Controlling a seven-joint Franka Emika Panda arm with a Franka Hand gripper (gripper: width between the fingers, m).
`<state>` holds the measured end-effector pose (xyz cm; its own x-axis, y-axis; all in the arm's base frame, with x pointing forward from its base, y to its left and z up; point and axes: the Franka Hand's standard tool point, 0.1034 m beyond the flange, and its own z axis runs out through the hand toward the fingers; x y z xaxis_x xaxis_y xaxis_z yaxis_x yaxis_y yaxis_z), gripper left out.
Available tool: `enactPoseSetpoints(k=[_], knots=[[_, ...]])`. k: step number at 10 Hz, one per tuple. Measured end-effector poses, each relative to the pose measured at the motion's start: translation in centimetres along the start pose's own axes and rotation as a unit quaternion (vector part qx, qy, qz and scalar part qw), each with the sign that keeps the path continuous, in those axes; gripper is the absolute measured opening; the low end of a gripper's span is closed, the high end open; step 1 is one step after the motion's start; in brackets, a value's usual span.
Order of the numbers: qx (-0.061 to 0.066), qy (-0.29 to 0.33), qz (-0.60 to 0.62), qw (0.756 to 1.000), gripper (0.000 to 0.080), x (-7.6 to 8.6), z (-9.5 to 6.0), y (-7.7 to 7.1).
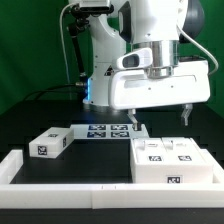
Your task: Assemble cabinet
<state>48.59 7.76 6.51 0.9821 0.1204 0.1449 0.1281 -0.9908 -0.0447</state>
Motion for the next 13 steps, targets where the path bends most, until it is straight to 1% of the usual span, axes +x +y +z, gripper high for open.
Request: enactPoseSetpoints(k=[1,3,4,5,6,7,8,10,11,12,13], knots=[[-0.001,-0.009,0.007,1.000,0.0797,-0.5,0.9,0.6],[-0.003,-0.022,0.023,1.000,0.0797,-0.9,2.8,1.7],[-0.002,-0.023,0.030,0.999,0.0797,-1.1,3.6,1.5],[-0.002,-0.023,0.037,0.999,0.0797,-1.4,4.5,0.7],[-0.001,-0.021,0.034,0.999,0.0797,-1.7,5.1,0.5],[-0.002,-0.018,0.033,0.999,0.0797,-1.6,5.5,0.5],[-0.001,-0.016,0.033,0.999,0.0797,-1.3,5.7,0.5],[0.000,-0.006,0.029,1.000,0.0797,-0.2,5.9,0.1],[0.000,-0.002,0.028,1.000,0.0797,0.5,6.0,0.3],[0.000,-0.005,0.031,1.000,0.0797,0.5,6.3,0.4],[-0.001,-0.005,0.032,0.999,0.0772,0.4,6.3,0.5]])
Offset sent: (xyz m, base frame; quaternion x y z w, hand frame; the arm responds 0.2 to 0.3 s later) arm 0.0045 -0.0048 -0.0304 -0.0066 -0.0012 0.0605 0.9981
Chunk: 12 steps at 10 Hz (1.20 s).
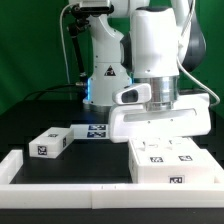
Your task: Assemble cabinet
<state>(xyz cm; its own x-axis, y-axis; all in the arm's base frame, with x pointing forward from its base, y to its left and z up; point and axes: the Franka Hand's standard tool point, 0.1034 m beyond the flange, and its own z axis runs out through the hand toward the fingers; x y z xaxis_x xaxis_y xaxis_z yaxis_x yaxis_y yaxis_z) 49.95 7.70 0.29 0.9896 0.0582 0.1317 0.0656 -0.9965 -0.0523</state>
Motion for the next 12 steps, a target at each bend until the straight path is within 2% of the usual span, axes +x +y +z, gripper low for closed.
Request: enactPoseSetpoints(k=[1,3,4,5,6,7,9,11,12], knots=[[0.000,0.001,0.000,1.000,0.0772,0.0,0.0,0.0],[0.000,0.000,-0.008,1.000,0.0414,-0.3,0.1,0.0],[0.000,-0.001,-0.012,1.000,0.0279,-0.5,0.1,0.0],[-0.001,-0.002,-0.018,1.000,0.0279,-0.7,0.1,0.0],[-0.001,-0.005,-0.021,1.000,0.0098,-1.1,0.1,0.0],[-0.001,-0.007,-0.023,1.000,0.0031,-1.4,0.1,0.0],[-0.001,-0.008,-0.035,0.999,0.0007,-1.8,-0.7,0.1],[-0.001,-0.009,-0.051,0.999,0.0002,-1.3,-3.3,0.0],[-0.001,-0.008,-0.057,0.998,0.0002,-0.7,-5.4,-0.1]])
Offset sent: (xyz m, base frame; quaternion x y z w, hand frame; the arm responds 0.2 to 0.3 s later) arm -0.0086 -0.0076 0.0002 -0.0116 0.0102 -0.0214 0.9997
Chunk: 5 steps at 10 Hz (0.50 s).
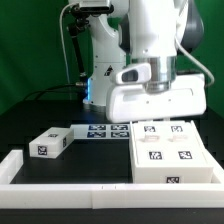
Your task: Assemble cabinet
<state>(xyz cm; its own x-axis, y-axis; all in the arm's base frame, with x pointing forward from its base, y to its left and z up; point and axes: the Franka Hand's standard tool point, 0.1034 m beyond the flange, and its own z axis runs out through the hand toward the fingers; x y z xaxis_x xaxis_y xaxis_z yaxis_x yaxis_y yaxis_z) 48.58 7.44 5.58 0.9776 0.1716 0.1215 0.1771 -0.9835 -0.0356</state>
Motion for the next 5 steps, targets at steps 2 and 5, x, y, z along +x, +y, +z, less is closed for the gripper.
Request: enactPoseSetpoints(k=[2,5], knots=[[-0.001,0.009,-0.018,1.000,0.0002,0.9,-2.5,0.3],[-0.001,0.014,-0.026,1.000,0.0002,2.9,-5.4,0.3]])
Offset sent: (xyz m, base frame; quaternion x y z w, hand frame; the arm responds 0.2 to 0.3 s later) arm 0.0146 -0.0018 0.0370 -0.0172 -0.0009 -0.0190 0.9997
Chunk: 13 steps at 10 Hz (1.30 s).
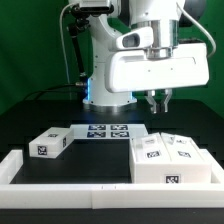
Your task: Assemble cabinet
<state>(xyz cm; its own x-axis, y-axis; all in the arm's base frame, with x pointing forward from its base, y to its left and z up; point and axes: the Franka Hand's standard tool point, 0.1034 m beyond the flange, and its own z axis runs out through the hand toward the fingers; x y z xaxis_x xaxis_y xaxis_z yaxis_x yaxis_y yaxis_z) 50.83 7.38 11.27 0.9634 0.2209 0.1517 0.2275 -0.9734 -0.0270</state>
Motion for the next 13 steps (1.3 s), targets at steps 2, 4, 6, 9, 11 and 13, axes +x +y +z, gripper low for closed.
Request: enactPoseSetpoints(k=[2,4,6,9,11,13], knots=[[-0.002,0.014,0.000,1.000,0.0002,0.2,0.7,0.0],[-0.002,0.008,0.000,1.000,0.0002,-0.4,1.4,0.0],[-0.002,0.008,0.000,1.000,0.0265,-0.4,1.5,0.0],[0.001,-0.017,0.019,1.000,0.0449,-2.7,4.2,0.0],[0.000,-0.020,0.023,1.000,0.0742,-3.5,5.7,0.3],[0.000,-0.017,0.023,1.000,0.0787,-4.1,7.8,0.2]])
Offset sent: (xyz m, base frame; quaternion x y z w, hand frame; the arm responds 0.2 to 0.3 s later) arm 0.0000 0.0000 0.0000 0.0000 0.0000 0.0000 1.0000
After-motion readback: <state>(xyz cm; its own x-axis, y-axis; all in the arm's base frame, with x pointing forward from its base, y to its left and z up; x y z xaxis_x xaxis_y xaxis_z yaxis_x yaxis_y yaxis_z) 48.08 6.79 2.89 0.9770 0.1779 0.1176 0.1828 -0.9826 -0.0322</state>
